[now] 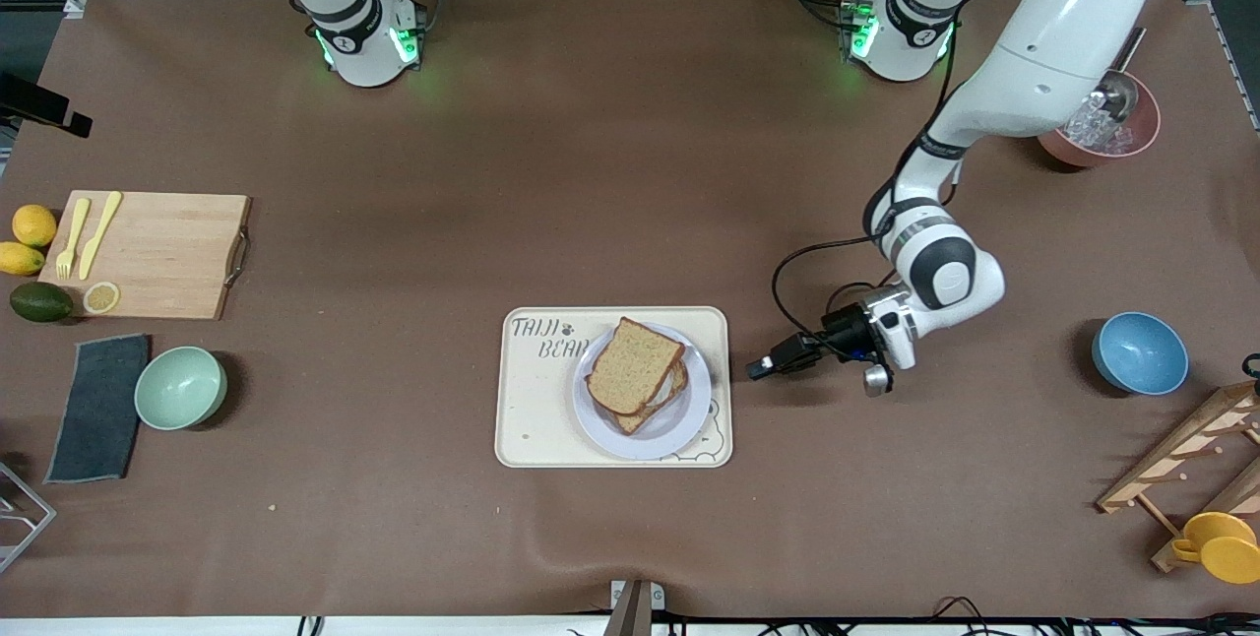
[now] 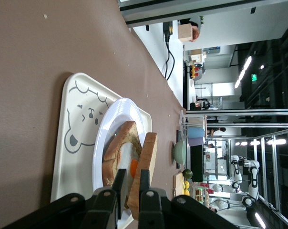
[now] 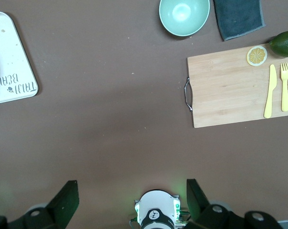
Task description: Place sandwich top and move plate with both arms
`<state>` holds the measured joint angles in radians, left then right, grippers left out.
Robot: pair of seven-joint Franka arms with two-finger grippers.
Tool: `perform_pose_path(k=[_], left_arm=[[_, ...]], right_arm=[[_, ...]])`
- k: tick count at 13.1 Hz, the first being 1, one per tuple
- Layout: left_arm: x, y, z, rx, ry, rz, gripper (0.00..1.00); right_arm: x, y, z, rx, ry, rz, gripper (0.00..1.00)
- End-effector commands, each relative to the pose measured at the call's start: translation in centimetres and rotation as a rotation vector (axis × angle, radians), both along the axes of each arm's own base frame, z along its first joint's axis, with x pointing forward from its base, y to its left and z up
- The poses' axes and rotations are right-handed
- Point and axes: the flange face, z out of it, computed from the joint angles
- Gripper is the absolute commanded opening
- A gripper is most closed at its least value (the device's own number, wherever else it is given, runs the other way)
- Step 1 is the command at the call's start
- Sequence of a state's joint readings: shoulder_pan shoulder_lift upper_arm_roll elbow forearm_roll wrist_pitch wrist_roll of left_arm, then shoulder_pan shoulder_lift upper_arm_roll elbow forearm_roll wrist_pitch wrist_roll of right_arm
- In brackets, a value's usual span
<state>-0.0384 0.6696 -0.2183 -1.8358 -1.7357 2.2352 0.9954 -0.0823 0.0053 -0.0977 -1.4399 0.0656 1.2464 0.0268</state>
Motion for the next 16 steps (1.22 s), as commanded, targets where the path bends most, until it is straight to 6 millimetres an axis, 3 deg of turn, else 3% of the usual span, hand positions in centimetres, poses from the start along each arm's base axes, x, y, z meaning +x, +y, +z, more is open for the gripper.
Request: perform_pose_path(k=[1,6,12,16], left_arm=[[-0.4,1.4,3.9,0.043,0.047,-0.031,0.17],[0.5,3.6,11.0,0.198,0.171,-0.047,0.17],[-0.3,4.5,22.1,0.662,0.243,-0.118,0.19],[0.2,6.6,32.4,1.035,0.312,-0.238,0.35]], right_arm=[[-0.4,0.3,0.0,0.010,0.002,0.005,1.00],[-0.5,0.3,-0.1,0.011,0.011,0.006,1.00],[-0.4,0.6,-0.2,0.012,0.014,0.011,1.00],[-0.4,0.6,-0.3,0.012,0.017,0.011,1.00]])
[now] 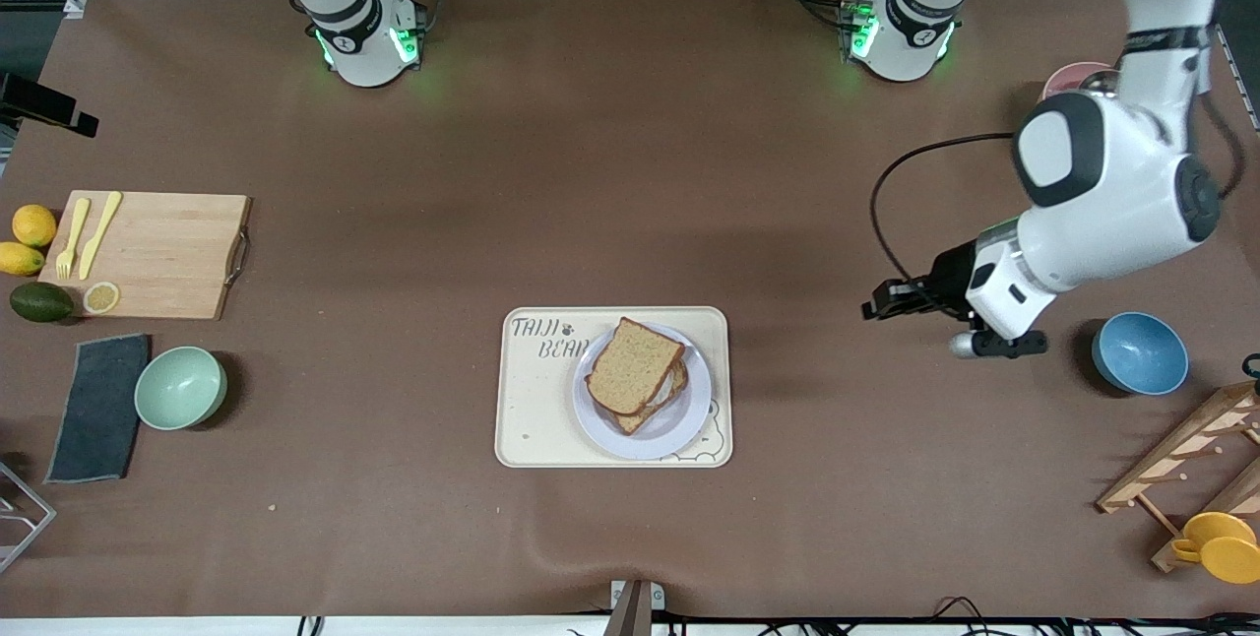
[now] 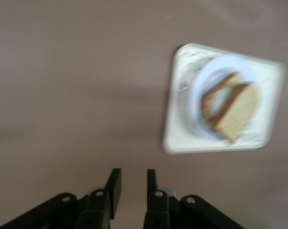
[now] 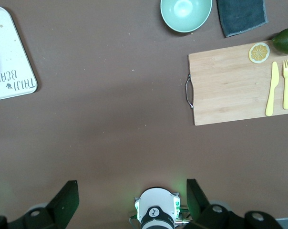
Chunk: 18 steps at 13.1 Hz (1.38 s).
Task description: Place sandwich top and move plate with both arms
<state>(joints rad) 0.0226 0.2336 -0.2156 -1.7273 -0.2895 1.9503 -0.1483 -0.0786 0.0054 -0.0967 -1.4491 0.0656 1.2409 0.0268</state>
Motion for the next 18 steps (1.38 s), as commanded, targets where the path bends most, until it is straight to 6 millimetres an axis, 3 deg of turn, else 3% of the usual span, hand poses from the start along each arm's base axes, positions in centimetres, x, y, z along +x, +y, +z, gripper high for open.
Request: perform_pose_path(k=[1,2,3,6,9,10,13,15,16,18], left_arm=[[0.4,1.7,7.3,0.144,0.035,-0.037,0.59],[0.1,2.4,8.6,0.162,0.047,-0.046,0.91],[-0.3,3.1,10.0,0.194,0.053,-0.056,1.00],[-1.6,4.2,13.3,0.317,0.071,-0.074,1.00],[-4.2,5.0,18.8,0.410,-0.023,-0.065,1.00],[-6.1,5.1,21.4,0.407,-0.063,-0.053,1.00],[-7.3,4.8,22.0,0.404,-0.067,-0.054,1.00],[-7.1,4.9,20.3,0.361,-0.051,-0.051,1.00],[-6.8,6.1,19.8,0.350,-0.058,-0.023,1.00],[-6.7,6.6,18.5,0.349,-0.066,-0.014,1.00]], right_arm=[[-0.4,0.3,0.2,0.010,0.004,0.006,1.00],[-0.5,0.4,0.3,0.011,0.007,0.006,1.00],[-0.6,0.5,0.4,0.012,0.008,0.008,1.00],[-0.8,0.3,0.4,0.014,0.019,0.006,1.00],[-0.9,1.4,0.7,0.012,0.023,0.018,1.00],[-0.8,1.7,0.7,0.012,0.023,0.021,1.00],[-0.8,2.1,0.8,0.012,0.020,0.027,1.00],[-0.7,2.2,0.6,0.013,0.022,0.029,1.00],[-0.6,2.2,0.7,0.012,0.017,0.028,1.00],[-0.3,2.1,0.7,0.009,0.001,0.030,1.00]])
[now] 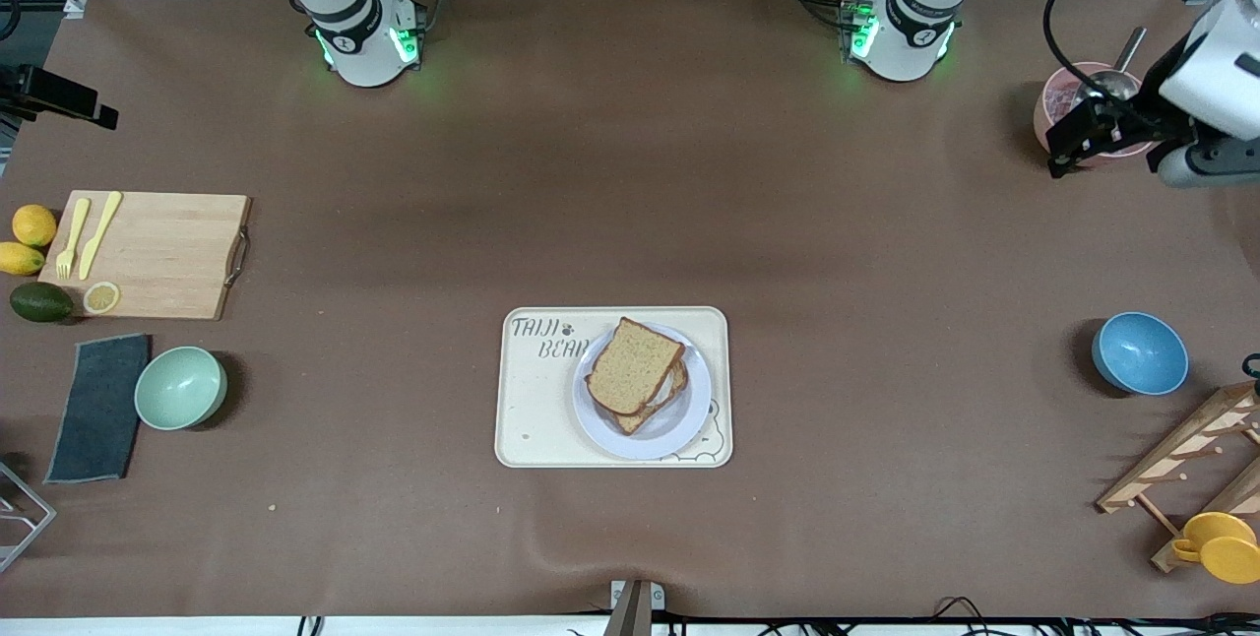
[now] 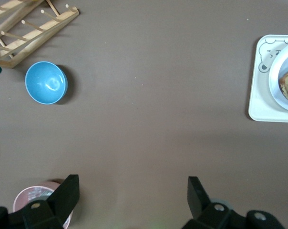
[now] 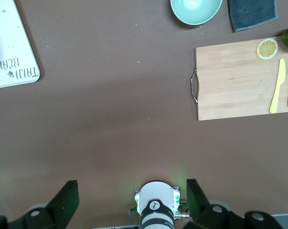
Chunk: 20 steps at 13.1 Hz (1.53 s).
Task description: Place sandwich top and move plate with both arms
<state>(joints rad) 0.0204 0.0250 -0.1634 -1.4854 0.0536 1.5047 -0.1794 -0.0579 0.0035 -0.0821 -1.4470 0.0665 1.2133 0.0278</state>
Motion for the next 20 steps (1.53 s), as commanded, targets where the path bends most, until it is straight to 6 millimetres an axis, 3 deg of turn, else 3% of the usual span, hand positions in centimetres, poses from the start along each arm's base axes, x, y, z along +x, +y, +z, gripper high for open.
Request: perform_pose_path(k=[1,9,20], left_arm=[[-0.5,0.9,-1.4,-0.024,-0.004,0.019,1.00],[-1.4,1.7,-2.2,-0.067,0.060,-0.015,1.00],[-1.5,1.4,-1.4,-0.041,0.045,0.003,1.00]], right_arm=[[0.0,0.3,0.9,0.002,-0.042,-0.005,1.00],[0.6,0.3,1.3,-0.030,-0.101,0.090,1.00],[1.0,0.3,1.6,-0.036,-0.144,0.089,1.00]])
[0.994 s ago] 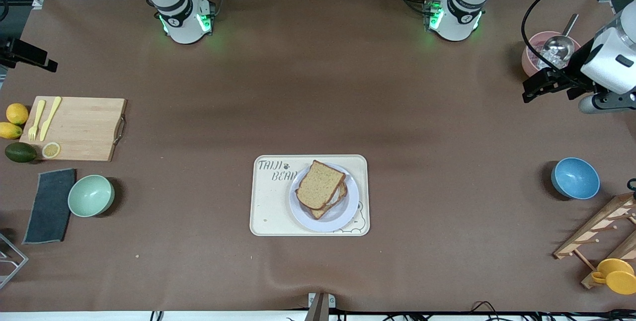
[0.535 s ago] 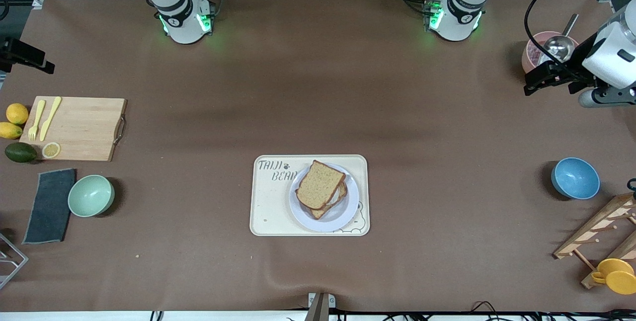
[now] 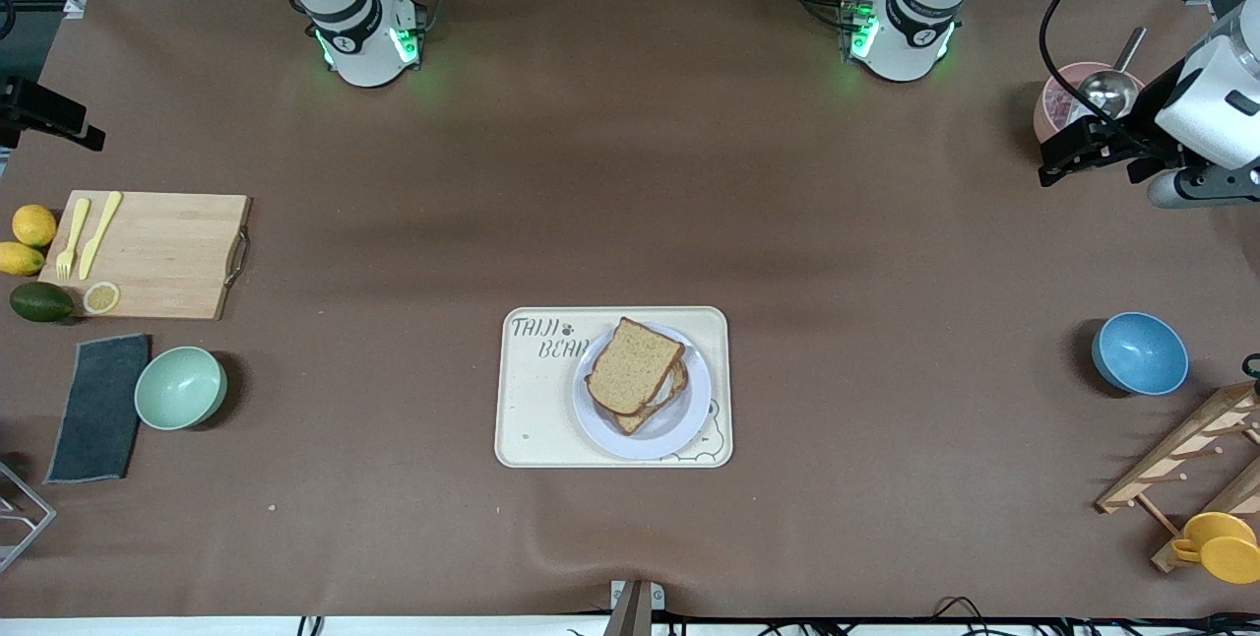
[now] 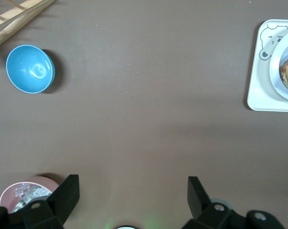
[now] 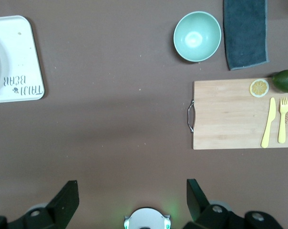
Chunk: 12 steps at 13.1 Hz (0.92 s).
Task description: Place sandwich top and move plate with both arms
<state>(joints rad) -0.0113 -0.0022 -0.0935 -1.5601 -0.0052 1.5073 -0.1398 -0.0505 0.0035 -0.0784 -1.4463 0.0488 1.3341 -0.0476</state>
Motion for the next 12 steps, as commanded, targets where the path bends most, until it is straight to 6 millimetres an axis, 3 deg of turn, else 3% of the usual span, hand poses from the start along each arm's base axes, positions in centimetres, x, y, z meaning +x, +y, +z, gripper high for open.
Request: perform_pose_path(k=[1,12], left_arm=[[-0.78,0.04,0.62,0.008,-0.007,0.008,1.00],[-0.62,0.11,0.73,0.007,-0.021,0.013,1.00]], right_arm=[[-0.43,0.14,0.67,-0.015,-0.022,0.011,1.00],[-0.49,0.24,0.44,-0.014,-0.008,0.013,1.00]])
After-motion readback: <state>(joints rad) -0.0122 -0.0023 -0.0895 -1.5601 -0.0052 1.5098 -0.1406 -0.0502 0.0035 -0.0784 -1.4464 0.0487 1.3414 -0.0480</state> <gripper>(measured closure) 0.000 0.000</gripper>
